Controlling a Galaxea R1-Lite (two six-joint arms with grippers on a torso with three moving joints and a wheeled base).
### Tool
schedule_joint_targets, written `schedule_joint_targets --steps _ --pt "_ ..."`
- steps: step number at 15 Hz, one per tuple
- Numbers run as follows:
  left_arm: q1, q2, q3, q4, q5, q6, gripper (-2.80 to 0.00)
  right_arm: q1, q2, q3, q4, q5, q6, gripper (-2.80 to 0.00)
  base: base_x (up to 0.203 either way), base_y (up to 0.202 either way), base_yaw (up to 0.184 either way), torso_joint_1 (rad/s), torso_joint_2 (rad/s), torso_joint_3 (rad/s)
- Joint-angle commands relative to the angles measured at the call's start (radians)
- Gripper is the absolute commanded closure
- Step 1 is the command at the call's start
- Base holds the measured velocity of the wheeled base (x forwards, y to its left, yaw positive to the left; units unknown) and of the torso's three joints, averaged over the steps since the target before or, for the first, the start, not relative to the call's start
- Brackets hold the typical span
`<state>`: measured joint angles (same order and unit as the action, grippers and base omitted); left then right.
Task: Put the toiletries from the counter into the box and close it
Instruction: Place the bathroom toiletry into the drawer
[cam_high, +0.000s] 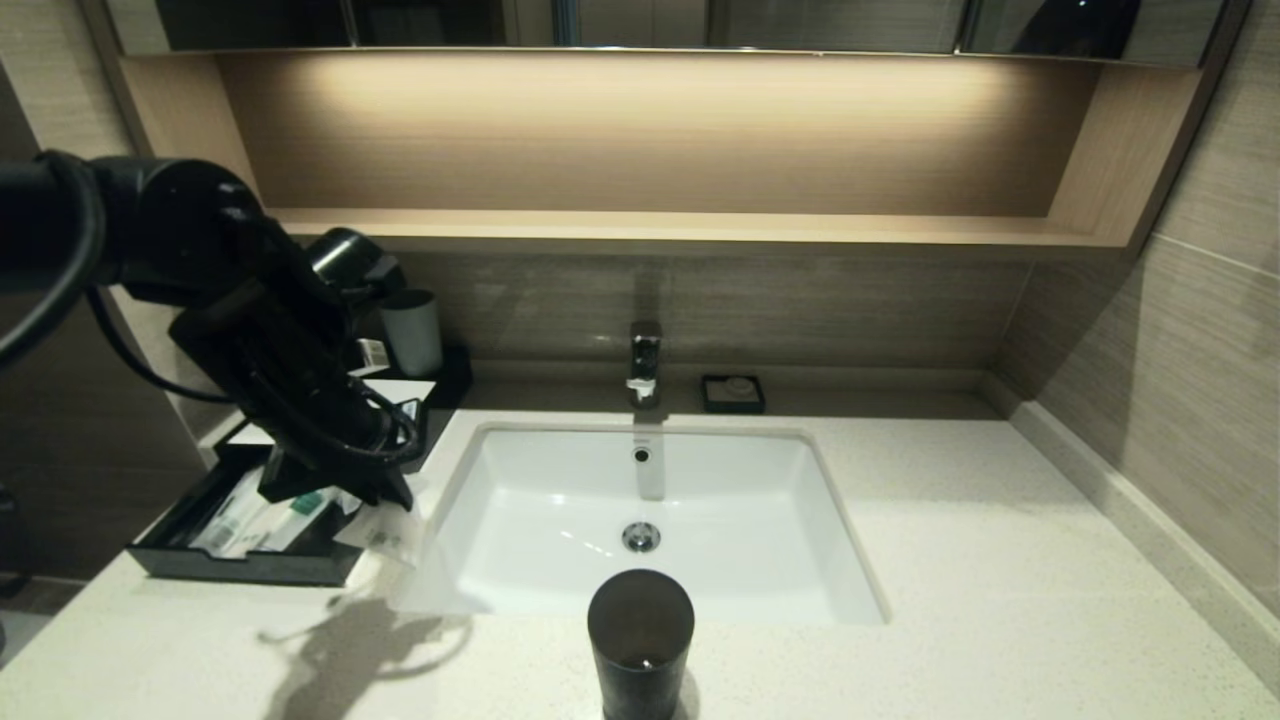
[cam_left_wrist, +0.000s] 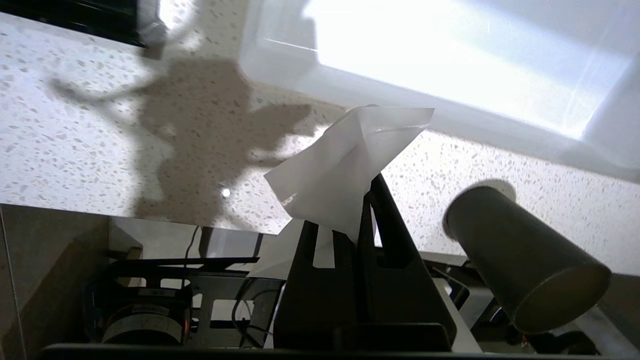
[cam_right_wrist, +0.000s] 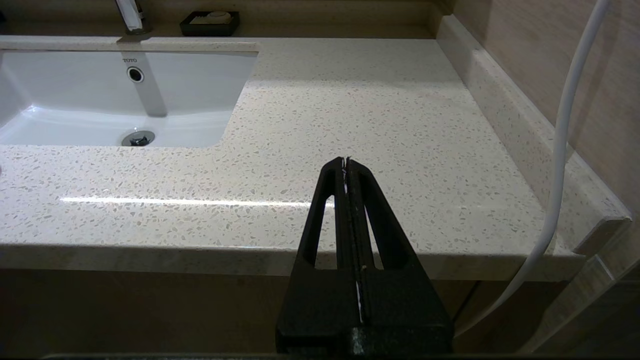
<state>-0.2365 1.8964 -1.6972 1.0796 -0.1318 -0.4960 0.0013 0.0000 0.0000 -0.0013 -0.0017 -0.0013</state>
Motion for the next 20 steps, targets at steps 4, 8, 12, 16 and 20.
schedule_joint_targets --steps 4,8,12,16,20 --pt "0.165 0.014 -0.003 -0.051 0.003 -0.004 0.0 0.0 0.0 0.002 0.0 0.0 0.0 0.0 0.0 0.0 0.0 0.0 0.0 0.0" --pt "0.229 0.041 -0.036 -0.082 -0.009 -0.014 0.0 0.0 0.0 0.002 0.0 0.0 0.0 0.0 0.0 0.0 0.0 0.0 0.0 0.0" --pt "0.266 0.109 -0.092 -0.082 -0.027 -0.021 0.0 0.0 0.0 0.002 0.0 0.0 0.0 0.0 0.0 0.0 0.0 0.0 0.0 0.0" --pt "0.301 0.164 -0.117 -0.087 -0.046 -0.023 0.0 0.0 0.0 0.002 0.0 0.0 0.0 0.0 0.0 0.0 0.0 0.0 0.0 0.0" --pt "0.334 0.204 -0.153 -0.086 -0.068 -0.026 0.0 0.0 0.0 0.002 0.0 0.0 0.0 0.0 0.0 0.0 0.0 0.0 0.0 0.0"
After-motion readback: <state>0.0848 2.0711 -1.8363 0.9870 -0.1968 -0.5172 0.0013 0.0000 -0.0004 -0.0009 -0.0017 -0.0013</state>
